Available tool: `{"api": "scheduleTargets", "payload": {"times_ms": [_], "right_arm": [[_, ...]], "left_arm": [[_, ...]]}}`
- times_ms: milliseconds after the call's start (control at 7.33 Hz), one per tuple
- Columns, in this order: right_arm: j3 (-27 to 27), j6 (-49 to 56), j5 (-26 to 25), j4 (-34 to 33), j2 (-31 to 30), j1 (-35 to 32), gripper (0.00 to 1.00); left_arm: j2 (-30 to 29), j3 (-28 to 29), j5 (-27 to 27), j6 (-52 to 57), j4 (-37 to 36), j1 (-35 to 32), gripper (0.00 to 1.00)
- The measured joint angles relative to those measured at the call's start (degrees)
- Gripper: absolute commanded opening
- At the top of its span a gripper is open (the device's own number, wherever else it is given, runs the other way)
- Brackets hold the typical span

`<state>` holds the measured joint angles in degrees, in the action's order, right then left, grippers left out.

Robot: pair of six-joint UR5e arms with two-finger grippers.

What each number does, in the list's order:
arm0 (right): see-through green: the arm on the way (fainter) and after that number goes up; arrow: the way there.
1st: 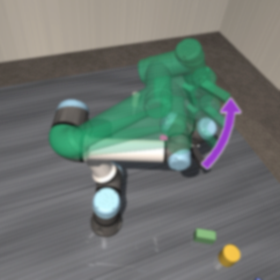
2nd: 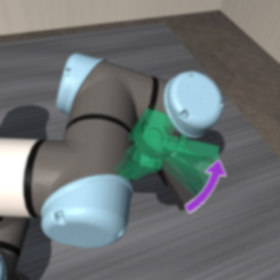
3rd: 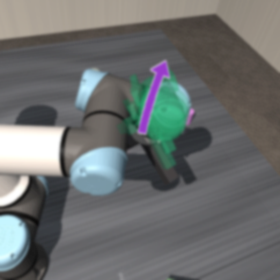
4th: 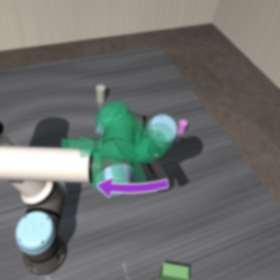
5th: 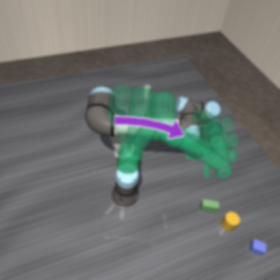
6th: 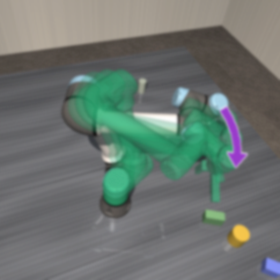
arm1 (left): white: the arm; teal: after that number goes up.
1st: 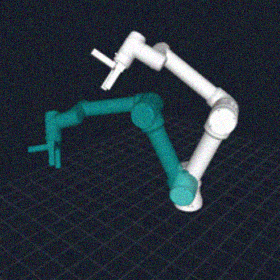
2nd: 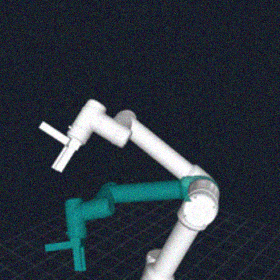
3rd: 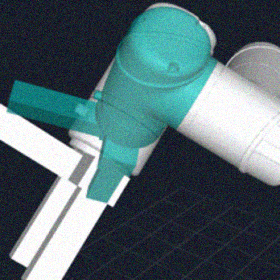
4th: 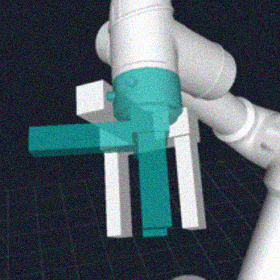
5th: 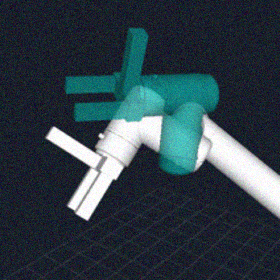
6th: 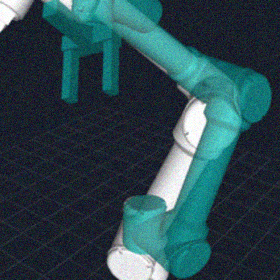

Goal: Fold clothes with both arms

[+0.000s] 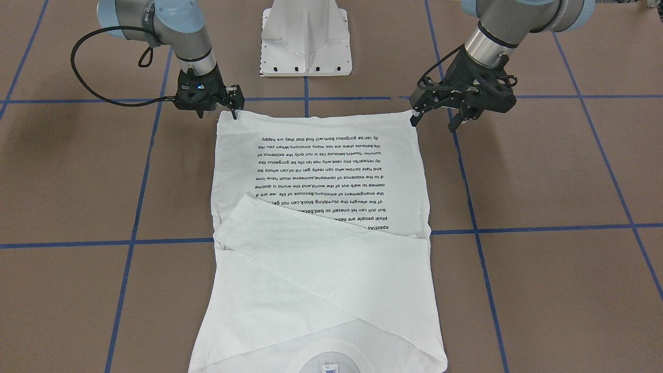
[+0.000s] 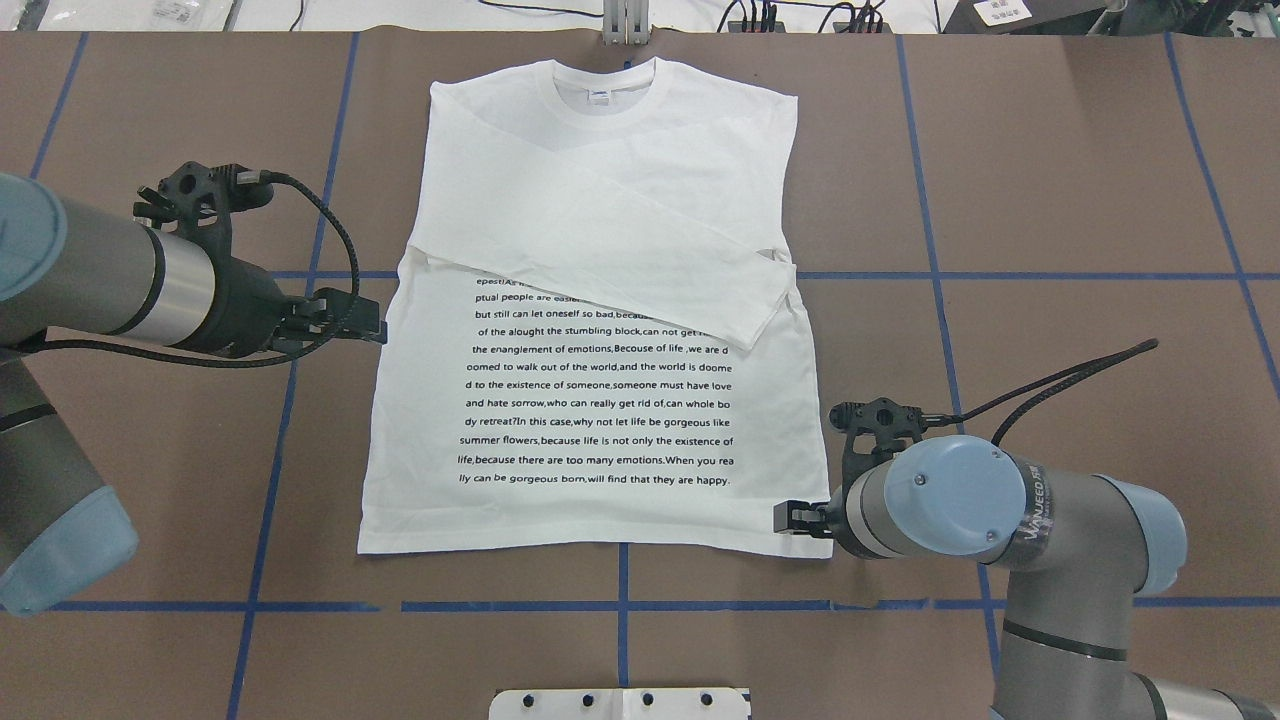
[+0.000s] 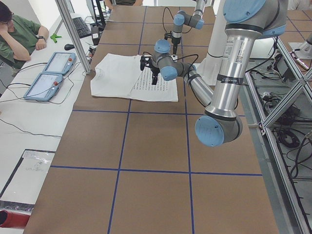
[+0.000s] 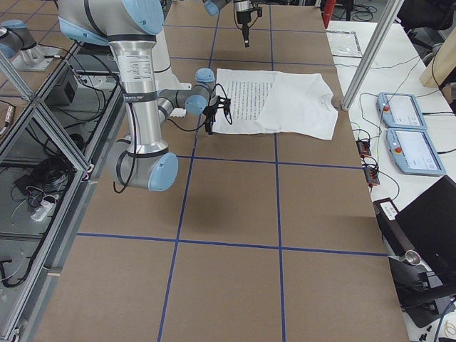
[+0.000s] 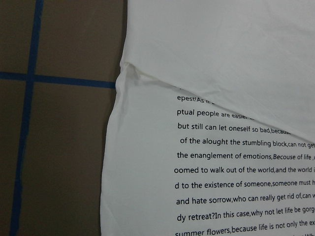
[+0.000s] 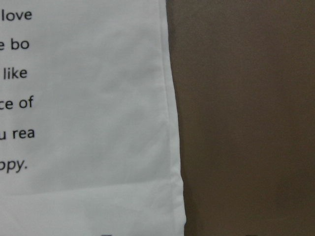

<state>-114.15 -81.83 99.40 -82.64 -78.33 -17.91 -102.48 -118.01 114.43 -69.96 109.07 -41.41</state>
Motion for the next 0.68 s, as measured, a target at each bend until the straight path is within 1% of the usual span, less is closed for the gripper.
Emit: {"api": "scheduleTargets", "payload": {"times_ms": [273,545,682], "right_arm": [[0.47,0.00,0.08,-2.37,1.18,-0.14,0.92],[1.55,0.00,0.11,-2.60,1.69,0.01,0.89],[1.76,-0.02,0.17,-2.55,1.74,0.03,0.82]], "left_arm": [[0.02,0.00,-0.06,-0.08,0.00,0.01,0.99],[0.19,-0.06,-0.08,-0.16,0.05,0.01,0.99],[0.23,-0.05,-0.09,-0.17,0.06,0.02,0.99]]}}
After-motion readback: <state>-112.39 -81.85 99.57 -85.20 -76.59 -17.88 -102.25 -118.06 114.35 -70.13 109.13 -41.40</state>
